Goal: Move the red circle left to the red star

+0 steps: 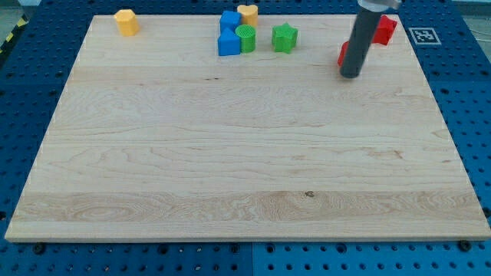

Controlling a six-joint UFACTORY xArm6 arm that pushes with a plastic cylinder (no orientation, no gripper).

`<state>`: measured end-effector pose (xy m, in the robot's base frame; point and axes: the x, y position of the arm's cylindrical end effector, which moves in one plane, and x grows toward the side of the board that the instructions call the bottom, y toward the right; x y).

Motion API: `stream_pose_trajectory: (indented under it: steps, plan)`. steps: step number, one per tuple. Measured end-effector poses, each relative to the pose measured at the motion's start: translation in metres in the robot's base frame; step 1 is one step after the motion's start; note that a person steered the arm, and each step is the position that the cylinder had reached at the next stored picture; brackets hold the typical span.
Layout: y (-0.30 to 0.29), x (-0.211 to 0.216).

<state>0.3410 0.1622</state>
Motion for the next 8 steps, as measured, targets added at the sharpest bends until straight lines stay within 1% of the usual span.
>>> stream_pose_trajectory:
  steps: [1, 4, 5, 6, 7, 8]
  plan:
    - [-0.003, -0.025]
    - [0.006, -0.047]
    - [0.006, -0.047]
    - [0.006, -0.067]
    - [0.006, -0.075]
    - [0.006, -0.075]
